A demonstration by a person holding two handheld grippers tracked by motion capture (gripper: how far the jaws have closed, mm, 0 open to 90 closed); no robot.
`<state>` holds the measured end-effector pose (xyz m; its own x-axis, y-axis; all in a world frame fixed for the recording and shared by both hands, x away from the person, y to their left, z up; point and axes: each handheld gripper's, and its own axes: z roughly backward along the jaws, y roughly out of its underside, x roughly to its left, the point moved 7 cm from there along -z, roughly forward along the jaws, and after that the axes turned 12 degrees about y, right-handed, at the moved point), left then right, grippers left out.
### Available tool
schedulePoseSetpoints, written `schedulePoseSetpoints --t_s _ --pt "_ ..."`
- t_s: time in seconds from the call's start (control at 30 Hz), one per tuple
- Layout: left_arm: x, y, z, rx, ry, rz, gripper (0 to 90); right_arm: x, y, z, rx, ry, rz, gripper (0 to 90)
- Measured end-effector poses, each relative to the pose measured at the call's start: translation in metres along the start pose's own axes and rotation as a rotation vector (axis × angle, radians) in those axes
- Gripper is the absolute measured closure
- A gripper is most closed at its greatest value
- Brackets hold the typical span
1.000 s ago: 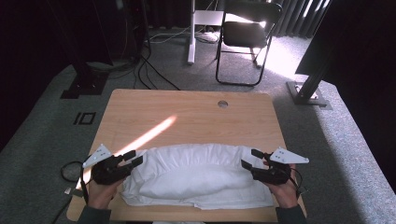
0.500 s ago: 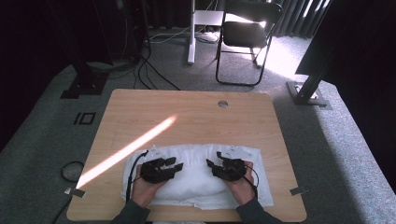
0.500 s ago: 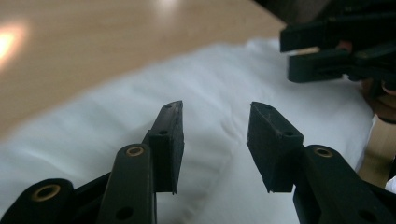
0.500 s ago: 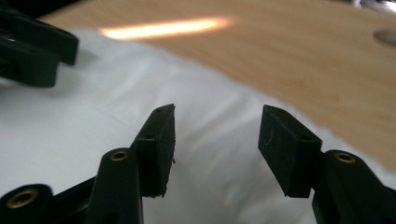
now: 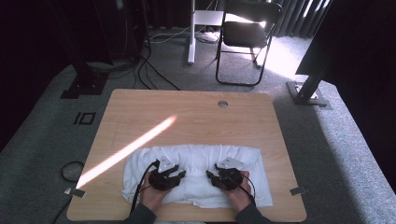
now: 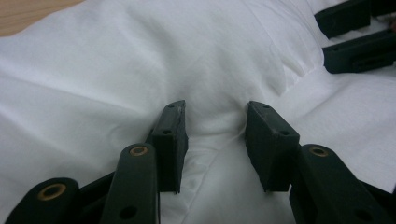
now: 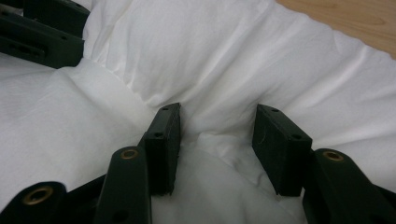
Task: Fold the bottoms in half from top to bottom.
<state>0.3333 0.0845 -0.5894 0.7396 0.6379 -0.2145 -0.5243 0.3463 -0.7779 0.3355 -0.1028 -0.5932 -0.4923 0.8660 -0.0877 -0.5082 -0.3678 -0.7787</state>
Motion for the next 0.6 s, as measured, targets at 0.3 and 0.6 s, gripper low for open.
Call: schedulePoseSetpoints --t_s 0.3,0.6 --pt "0.044 -0.022 -0.01 -0.013 -0.046 0.025 58.9 -0.013 -0.03 -0.04 -0.002 0.004 -0.015 51.5" --pt "0.081 -0.043 0.03 -0.054 -0.205 0.061 27.4 -0.022 -0.051 -0.07 0.008 -0.01 -0.057 52.6"
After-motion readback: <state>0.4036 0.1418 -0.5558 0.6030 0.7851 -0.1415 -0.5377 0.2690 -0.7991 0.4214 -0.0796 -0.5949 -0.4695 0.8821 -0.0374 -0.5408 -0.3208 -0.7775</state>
